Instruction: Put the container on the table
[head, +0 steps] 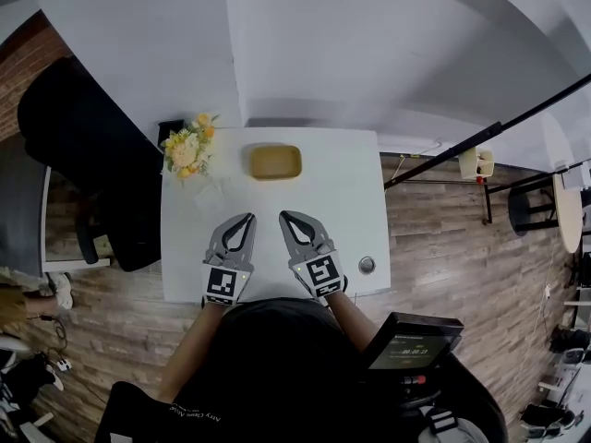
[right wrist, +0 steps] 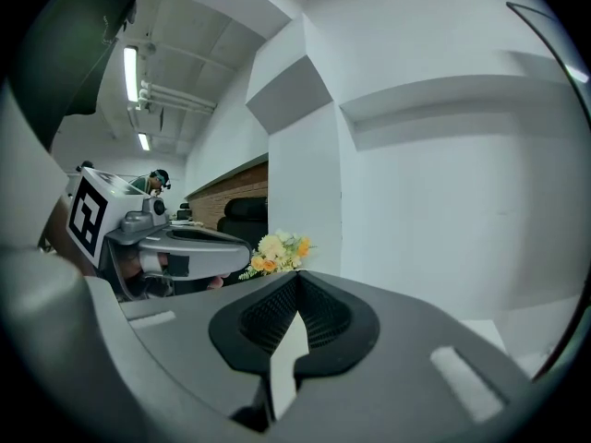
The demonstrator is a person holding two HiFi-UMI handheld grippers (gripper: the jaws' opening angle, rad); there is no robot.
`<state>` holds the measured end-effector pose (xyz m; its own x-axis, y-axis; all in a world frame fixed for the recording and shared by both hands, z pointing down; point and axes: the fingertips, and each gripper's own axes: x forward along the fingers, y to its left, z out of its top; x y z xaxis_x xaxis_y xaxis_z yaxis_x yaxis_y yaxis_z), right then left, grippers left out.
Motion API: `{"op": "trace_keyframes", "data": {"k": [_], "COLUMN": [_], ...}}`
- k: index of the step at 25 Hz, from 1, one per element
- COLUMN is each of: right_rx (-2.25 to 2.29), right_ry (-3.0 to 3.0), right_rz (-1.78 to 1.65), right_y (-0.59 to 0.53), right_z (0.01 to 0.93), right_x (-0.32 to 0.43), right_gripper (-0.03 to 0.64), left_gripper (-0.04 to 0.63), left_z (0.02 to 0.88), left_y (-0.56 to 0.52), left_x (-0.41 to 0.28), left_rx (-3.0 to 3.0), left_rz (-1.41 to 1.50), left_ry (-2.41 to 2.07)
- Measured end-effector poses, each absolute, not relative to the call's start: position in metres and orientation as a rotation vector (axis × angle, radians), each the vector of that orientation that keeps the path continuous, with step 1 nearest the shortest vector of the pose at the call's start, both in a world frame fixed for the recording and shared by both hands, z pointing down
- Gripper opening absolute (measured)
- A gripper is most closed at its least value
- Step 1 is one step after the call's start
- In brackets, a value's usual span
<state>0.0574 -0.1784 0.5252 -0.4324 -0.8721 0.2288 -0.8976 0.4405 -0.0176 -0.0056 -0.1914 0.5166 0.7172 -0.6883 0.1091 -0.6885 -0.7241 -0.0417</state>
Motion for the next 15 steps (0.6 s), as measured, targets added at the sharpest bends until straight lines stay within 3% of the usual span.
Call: {"op": "trace_keyframes", "data": {"k": [15], "right_rx": [1.472], "right_ry": [-2.503], "right_rz": [0.22], "right_y": [-0.177], "right_z": [0.542], "right_x": [0.053], "right_gripper": [0.009], "left_gripper": [0.005], "left_z": [0.519], "left_y": [-0.191], "left_x": [-0.008], "left_rx": [2.9], "left_rz": [0.198], "left_ry": [-1.203]}}
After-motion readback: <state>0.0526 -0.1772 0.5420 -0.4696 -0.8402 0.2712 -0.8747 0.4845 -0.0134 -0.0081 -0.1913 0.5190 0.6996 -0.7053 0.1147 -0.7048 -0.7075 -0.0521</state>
